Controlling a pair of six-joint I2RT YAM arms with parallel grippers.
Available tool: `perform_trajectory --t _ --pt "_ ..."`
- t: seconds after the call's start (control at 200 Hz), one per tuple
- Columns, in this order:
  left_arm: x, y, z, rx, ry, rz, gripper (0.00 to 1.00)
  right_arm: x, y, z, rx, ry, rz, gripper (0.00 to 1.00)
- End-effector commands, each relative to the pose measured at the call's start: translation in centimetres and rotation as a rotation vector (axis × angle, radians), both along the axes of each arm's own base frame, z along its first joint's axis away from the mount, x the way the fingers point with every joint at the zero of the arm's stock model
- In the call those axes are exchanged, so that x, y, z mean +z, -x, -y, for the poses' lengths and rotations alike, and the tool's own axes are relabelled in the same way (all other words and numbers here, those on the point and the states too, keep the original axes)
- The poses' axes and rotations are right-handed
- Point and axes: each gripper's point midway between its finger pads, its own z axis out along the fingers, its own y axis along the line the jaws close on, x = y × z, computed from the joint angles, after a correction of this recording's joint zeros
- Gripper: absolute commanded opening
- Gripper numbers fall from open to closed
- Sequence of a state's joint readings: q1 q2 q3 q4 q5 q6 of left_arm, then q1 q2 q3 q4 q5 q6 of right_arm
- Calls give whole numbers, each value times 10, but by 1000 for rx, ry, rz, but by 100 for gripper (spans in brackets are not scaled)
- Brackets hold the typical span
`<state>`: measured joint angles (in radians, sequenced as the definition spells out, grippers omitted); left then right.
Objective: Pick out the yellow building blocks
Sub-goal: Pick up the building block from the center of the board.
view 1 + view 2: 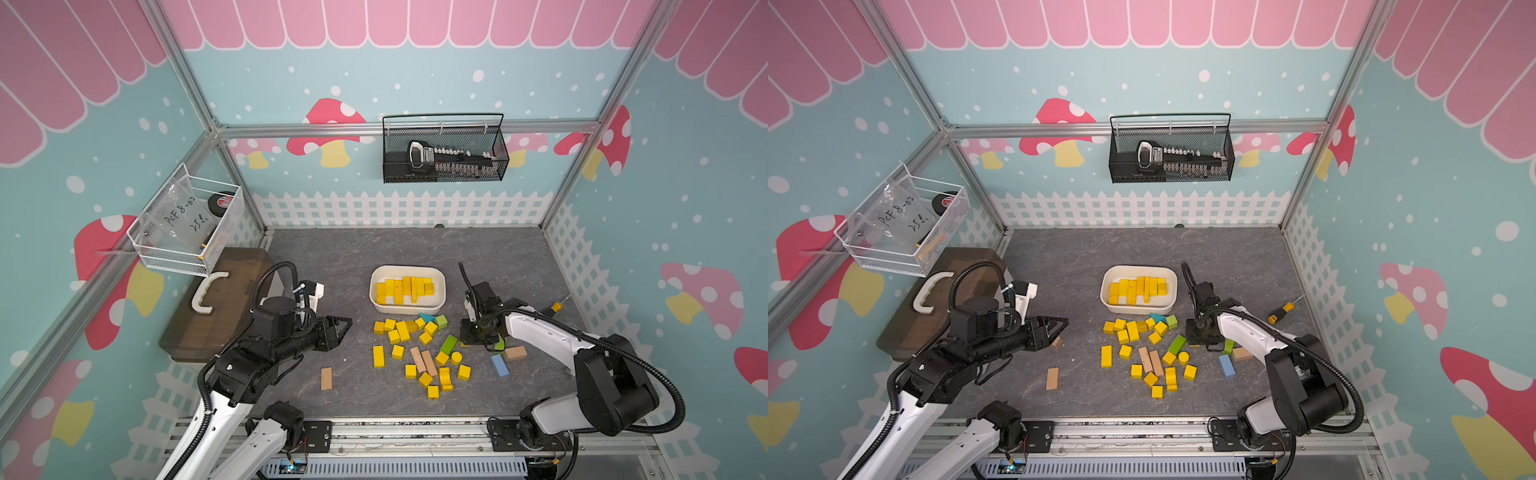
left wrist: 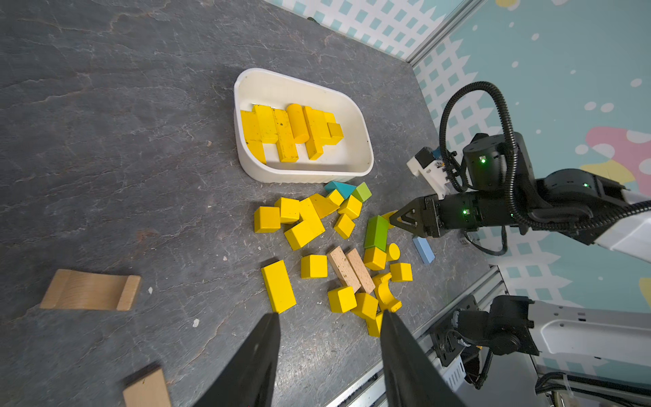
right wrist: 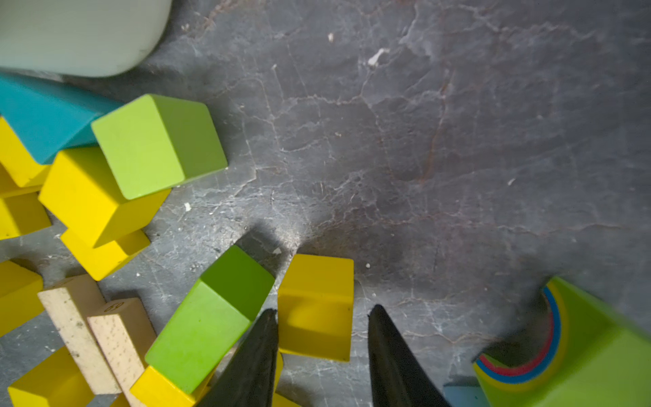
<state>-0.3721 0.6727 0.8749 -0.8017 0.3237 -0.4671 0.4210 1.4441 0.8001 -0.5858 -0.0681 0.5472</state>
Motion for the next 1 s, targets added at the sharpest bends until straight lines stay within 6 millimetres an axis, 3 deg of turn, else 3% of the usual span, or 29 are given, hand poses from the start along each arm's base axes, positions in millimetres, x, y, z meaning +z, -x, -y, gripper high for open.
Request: perform_trajectory --t 0.0,0.16,0.255,0.345,0.525,0.696,0.996 --pt "-1 -4 -1 -1 1 6 50 -4 4 2 16 17 -2 39" --pt "0 -6 -6 27 -3 13 49 -7 1 0 37 24 -6 37" --pt "2 -6 -8 33 -1 24 50 -2 -3 0 40 28 10 26" --pt "3 -5 -9 39 -1 29 49 5 -7 0 40 26 38 23" --pt "-4 -10 -9 46 -15 2 49 29 -17 -1 22 -11 154 23" --pt "-14 -16 -6 37 -25 -48 49 51 -30 -16 18 -114 255 23" --pt "-31 -25 -5 44 -55 -117 47 67 -44 -36 40 -196 280 23"
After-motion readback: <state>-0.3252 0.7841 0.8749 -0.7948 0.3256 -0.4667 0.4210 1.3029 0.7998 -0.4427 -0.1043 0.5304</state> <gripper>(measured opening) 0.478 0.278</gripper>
